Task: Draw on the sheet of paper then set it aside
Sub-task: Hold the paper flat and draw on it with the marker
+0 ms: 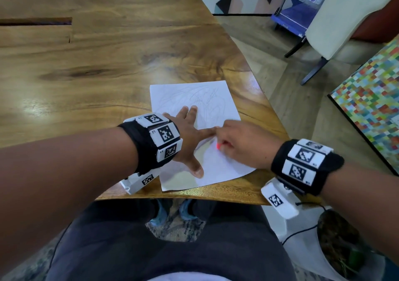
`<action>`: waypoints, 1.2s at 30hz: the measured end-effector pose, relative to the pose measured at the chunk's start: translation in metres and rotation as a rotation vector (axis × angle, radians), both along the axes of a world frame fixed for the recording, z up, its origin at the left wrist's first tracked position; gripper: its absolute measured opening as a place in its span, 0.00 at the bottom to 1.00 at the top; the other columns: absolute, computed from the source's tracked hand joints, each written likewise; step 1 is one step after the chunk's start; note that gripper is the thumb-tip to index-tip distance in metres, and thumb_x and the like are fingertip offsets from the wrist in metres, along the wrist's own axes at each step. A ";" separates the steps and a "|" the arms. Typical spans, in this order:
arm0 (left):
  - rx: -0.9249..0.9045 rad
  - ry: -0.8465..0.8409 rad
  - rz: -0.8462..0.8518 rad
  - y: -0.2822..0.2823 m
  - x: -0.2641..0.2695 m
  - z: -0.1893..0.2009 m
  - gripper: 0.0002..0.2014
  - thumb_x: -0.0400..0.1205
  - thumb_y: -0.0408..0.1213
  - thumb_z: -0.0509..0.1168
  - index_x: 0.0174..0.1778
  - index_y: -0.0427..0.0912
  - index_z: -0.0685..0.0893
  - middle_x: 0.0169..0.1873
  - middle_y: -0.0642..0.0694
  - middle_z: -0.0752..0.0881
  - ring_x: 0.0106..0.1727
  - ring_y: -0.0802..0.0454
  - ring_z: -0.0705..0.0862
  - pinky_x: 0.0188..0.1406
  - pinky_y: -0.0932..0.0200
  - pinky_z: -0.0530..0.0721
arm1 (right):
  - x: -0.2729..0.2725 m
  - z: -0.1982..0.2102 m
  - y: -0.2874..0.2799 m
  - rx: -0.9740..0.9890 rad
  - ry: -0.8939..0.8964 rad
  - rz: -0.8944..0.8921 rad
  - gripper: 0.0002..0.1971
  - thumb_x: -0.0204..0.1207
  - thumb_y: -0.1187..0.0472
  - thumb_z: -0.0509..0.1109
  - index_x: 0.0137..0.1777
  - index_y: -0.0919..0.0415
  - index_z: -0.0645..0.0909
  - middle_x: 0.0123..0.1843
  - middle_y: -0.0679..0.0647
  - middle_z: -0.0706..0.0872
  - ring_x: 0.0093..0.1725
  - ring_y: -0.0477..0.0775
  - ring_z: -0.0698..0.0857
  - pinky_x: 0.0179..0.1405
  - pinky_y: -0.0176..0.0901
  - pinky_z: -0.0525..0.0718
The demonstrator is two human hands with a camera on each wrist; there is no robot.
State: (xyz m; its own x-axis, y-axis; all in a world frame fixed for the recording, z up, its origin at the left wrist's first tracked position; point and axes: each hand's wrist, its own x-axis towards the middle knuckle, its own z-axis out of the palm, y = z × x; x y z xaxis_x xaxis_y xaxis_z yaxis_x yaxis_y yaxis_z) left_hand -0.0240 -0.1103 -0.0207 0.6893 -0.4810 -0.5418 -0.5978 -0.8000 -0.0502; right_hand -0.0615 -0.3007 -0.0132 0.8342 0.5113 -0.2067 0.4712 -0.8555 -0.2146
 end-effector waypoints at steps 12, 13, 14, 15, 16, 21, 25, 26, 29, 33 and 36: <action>-0.008 0.033 -0.039 -0.002 0.002 0.001 0.66 0.63 0.75 0.75 0.86 0.71 0.35 0.87 0.54 0.29 0.87 0.26 0.38 0.75 0.20 0.67 | -0.017 0.006 0.001 -0.007 0.083 0.095 0.07 0.81 0.54 0.62 0.47 0.54 0.80 0.47 0.48 0.77 0.46 0.52 0.79 0.45 0.52 0.80; -0.003 0.037 -0.042 -0.003 0.002 0.002 0.65 0.63 0.75 0.75 0.86 0.71 0.35 0.88 0.54 0.30 0.87 0.25 0.37 0.74 0.19 0.67 | -0.009 0.004 -0.003 -0.003 0.063 0.036 0.06 0.81 0.54 0.62 0.47 0.53 0.79 0.47 0.47 0.77 0.46 0.52 0.79 0.47 0.52 0.80; -0.001 0.040 -0.042 -0.004 0.001 0.002 0.65 0.64 0.74 0.76 0.85 0.72 0.35 0.88 0.54 0.30 0.87 0.24 0.37 0.74 0.19 0.68 | -0.001 0.003 -0.008 -0.001 0.032 -0.033 0.05 0.81 0.54 0.63 0.47 0.52 0.79 0.46 0.47 0.77 0.46 0.52 0.79 0.48 0.52 0.81; -0.001 0.039 -0.043 -0.005 0.001 0.003 0.64 0.64 0.74 0.76 0.85 0.74 0.35 0.88 0.53 0.30 0.87 0.24 0.37 0.73 0.19 0.69 | 0.007 0.001 -0.014 -0.001 -0.005 -0.092 0.04 0.81 0.55 0.64 0.46 0.51 0.79 0.46 0.48 0.77 0.46 0.53 0.79 0.49 0.54 0.81; -0.003 0.038 -0.045 -0.005 0.001 0.003 0.63 0.64 0.74 0.76 0.84 0.76 0.35 0.88 0.52 0.30 0.86 0.23 0.37 0.72 0.20 0.69 | 0.014 0.000 -0.018 -0.002 -0.038 -0.136 0.03 0.80 0.55 0.65 0.46 0.51 0.79 0.45 0.48 0.77 0.46 0.53 0.80 0.48 0.54 0.82; 0.012 0.061 -0.043 -0.009 0.001 0.006 0.62 0.64 0.73 0.77 0.82 0.80 0.36 0.88 0.51 0.29 0.86 0.22 0.35 0.73 0.20 0.68 | -0.010 -0.001 -0.009 0.035 0.022 0.072 0.07 0.81 0.53 0.61 0.47 0.51 0.79 0.49 0.48 0.77 0.47 0.53 0.80 0.45 0.51 0.80; 0.017 0.060 -0.045 -0.009 0.001 0.005 0.63 0.63 0.74 0.77 0.82 0.80 0.35 0.88 0.50 0.29 0.85 0.21 0.36 0.73 0.21 0.68 | -0.020 -0.001 -0.003 0.011 0.036 0.182 0.10 0.81 0.53 0.59 0.49 0.54 0.80 0.51 0.51 0.79 0.46 0.52 0.80 0.40 0.45 0.75; 0.012 0.065 -0.043 -0.009 0.001 0.005 0.62 0.63 0.73 0.77 0.81 0.81 0.36 0.88 0.51 0.29 0.85 0.21 0.36 0.72 0.21 0.69 | -0.012 -0.002 -0.008 0.008 0.033 0.107 0.07 0.81 0.53 0.61 0.49 0.52 0.79 0.50 0.50 0.79 0.47 0.53 0.80 0.43 0.48 0.78; 0.012 0.060 -0.041 -0.008 0.001 0.007 0.62 0.64 0.74 0.76 0.81 0.81 0.35 0.88 0.51 0.30 0.86 0.21 0.38 0.71 0.21 0.71 | 0.014 -0.002 -0.025 -0.007 -0.030 -0.111 0.04 0.80 0.55 0.64 0.47 0.51 0.79 0.46 0.48 0.77 0.49 0.56 0.81 0.50 0.56 0.81; 0.023 0.061 -0.039 -0.009 0.000 0.008 0.62 0.64 0.74 0.76 0.82 0.80 0.36 0.88 0.50 0.30 0.86 0.21 0.37 0.72 0.21 0.69 | 0.000 -0.001 -0.021 -0.006 -0.009 -0.013 0.05 0.80 0.55 0.63 0.48 0.51 0.80 0.47 0.47 0.77 0.49 0.52 0.80 0.50 0.52 0.80; 0.030 0.060 -0.039 -0.010 0.001 0.007 0.63 0.63 0.74 0.76 0.83 0.78 0.35 0.88 0.49 0.30 0.86 0.21 0.37 0.73 0.22 0.68 | -0.027 0.000 -0.004 0.013 0.059 0.200 0.07 0.82 0.54 0.61 0.50 0.53 0.81 0.50 0.48 0.77 0.48 0.50 0.79 0.42 0.46 0.77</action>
